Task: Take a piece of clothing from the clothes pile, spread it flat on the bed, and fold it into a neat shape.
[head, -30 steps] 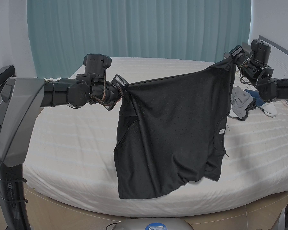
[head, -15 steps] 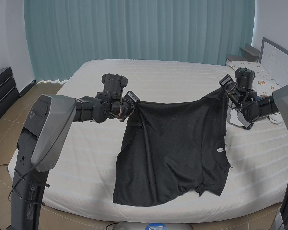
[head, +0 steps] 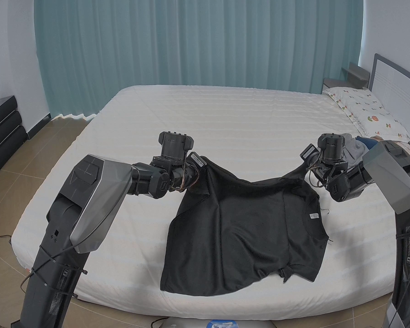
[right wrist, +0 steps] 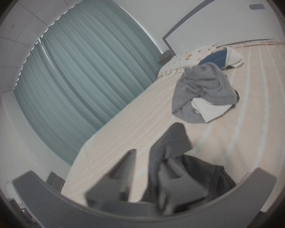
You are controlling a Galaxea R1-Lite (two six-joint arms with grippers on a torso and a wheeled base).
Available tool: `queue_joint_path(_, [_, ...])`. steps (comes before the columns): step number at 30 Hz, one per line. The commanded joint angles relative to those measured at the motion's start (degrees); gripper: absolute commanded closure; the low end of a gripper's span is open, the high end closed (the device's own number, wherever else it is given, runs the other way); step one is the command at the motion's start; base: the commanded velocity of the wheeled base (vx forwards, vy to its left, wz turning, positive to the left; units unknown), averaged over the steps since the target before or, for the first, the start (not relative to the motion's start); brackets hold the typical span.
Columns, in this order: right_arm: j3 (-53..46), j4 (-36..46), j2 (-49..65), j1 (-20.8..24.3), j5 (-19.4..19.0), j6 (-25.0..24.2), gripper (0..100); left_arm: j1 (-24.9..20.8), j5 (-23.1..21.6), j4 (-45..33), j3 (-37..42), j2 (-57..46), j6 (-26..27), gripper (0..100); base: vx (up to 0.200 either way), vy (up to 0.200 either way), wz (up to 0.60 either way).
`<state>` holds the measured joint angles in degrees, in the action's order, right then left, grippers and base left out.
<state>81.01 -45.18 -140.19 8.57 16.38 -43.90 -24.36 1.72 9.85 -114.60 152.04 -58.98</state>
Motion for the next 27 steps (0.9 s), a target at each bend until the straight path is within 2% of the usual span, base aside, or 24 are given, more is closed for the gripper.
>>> queue_joint_path(1, [-1.0,0.4,-2.0,0.3,-0.3,0.0,0,0.0,1.1,0.2,0.0,2.6,0.2,0,0.0,0.0,0.0])
queue_joint_path(6, [-4.1,2.9,-1.1,-0.2,-2.1,0.7,0,1.1,5.3,0.0,0.0,4.4,2.7,0,0.0,0.0,0.0])
queue_joint_path(9, [-3.8,7.6,-0.6,-1.3,-2.4,1.6,0,3.0,7.9,-0.3,0.0,5.4,4.6,0,0.0,0.0,0.0])
queue_joint_path(11, [-3.5,7.3,-0.4,-2.2,-2.5,1.5,0,3.9,9.1,-0.2,0.0,5.8,6.4,0,0.0,0.0,0.0])
queue_joint_path(12, [-2.8,5.7,0.1,-3.0,-2.6,0.7,0,4.9,10.4,0.3,0.0,6.2,8.9,0,0.0,0.0,0.0])
queue_joint_path(14, [-1.5,1.1,1.0,-4.4,-2.7,-1.8,0,6.2,11.8,0.6,0.0,6.3,10.5,0,0.0,0.0,0.0])
queue_joint_path(16, [-0.6,-4.5,1.2,-5.5,-2.8,-5.1,0,7.2,12.0,1.0,0.0,6.2,10.5,0,0.0,0.0,0.0])
queue_joint_path(19, [-0.1,-8.5,0.8,-6.5,-4.4,-6.2,0,8.4,12.0,1.4,0.0,6.3,10.8,0,0.0,0.0,0.0])
queue_joint_path(24, [2.7,-8.2,-4.2,-6.4,-5.0,-5.9,0,9.3,11.6,0.8,0.0,7.3,11.2,0,0.0,0.0,0.0])
queue_joint_path(27, [0.3,-6.6,-4.4,-6.2,-6.1,-5.8,0,9.5,11.5,-1.5,0.0,7.3,11.3,0,0.0,0.0,0.0])
